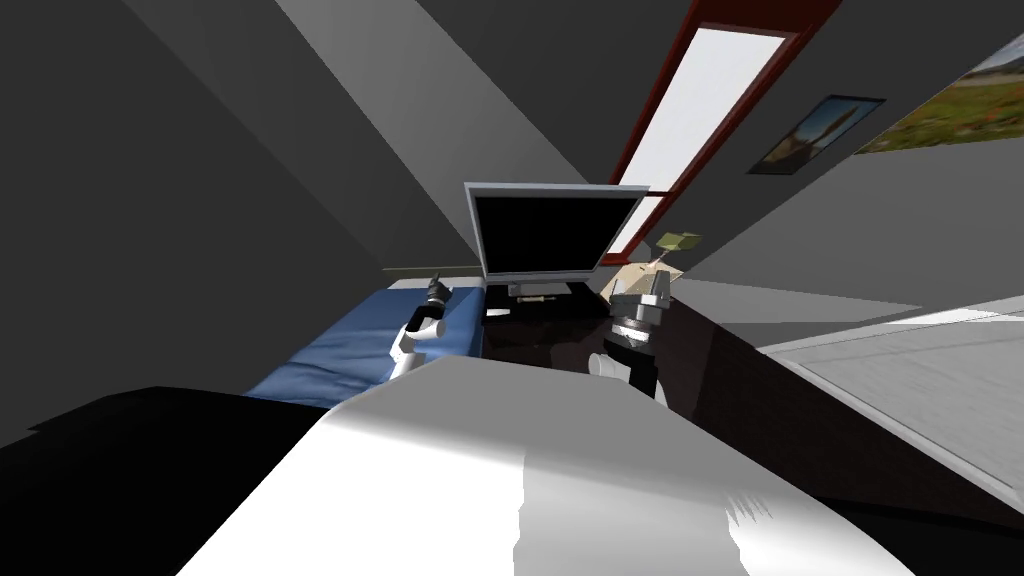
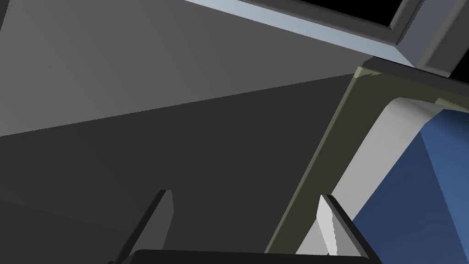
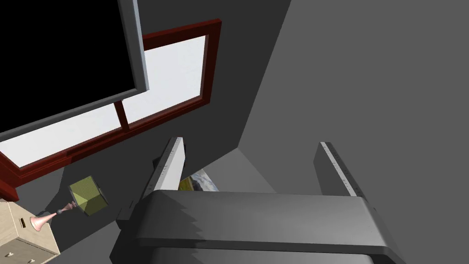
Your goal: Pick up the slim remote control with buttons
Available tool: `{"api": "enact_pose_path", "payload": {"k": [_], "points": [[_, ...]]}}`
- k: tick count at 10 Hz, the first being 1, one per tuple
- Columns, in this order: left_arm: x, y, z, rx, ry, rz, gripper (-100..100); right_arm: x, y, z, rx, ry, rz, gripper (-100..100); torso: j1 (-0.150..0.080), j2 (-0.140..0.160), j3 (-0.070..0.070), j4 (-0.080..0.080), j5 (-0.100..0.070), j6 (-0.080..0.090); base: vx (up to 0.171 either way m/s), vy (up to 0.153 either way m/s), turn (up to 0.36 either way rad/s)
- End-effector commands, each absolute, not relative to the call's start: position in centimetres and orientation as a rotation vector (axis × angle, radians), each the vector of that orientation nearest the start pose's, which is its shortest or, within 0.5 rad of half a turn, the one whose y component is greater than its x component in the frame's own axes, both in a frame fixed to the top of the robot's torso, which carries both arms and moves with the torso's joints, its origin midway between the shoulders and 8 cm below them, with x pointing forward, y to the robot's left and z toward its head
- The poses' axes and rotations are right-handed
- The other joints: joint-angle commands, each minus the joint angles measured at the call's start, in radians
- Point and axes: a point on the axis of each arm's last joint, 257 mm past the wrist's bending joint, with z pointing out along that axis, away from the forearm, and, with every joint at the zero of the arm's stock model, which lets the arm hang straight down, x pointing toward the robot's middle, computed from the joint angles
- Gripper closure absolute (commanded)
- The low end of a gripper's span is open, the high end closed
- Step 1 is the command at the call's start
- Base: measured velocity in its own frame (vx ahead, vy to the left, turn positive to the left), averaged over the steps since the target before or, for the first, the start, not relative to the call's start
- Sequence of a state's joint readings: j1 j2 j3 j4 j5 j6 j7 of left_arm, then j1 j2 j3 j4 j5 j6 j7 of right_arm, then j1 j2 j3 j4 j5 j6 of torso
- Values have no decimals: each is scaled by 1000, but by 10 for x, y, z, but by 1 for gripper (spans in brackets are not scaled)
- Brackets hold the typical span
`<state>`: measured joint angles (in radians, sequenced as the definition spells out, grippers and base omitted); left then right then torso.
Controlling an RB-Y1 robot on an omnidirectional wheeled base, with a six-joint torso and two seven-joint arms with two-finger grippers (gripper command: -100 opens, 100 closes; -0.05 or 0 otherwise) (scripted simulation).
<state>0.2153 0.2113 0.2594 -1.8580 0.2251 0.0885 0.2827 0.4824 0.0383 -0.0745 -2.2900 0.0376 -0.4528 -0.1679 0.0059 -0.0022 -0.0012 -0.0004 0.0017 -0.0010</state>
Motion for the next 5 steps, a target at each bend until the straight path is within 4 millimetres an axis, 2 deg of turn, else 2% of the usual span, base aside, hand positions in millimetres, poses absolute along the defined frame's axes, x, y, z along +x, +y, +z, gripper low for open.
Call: {"api": "enact_pose_path", "payload": {"k": [1, 2, 3, 5], "points": [[473, 435, -190, -1506, 839, -1203, -100, 346, -303, 26, 735, 563, 1358, 0, 0, 0, 0, 0, 0, 0, -20, 83, -263], [473, 436, -195, -1519, 845, -1195, -100, 346, -303, 26, 735, 563, 1359, 0, 0, -1, -1, 0, 0, 1, -25, 76, -152], [478, 444, -210, -1584, 841, -1181, -100, 346, -303, 26, 735, 563, 1358, 0, 0, -1, -1, 0, 0, 0, -36, 73, -336], [481, 452, -232, -1664, 840, -1157, -100, 346, -303, 26, 735, 563, 1358, 0, -1, -1, 0, 0, 0, 0, -31, 71, -213]]}}
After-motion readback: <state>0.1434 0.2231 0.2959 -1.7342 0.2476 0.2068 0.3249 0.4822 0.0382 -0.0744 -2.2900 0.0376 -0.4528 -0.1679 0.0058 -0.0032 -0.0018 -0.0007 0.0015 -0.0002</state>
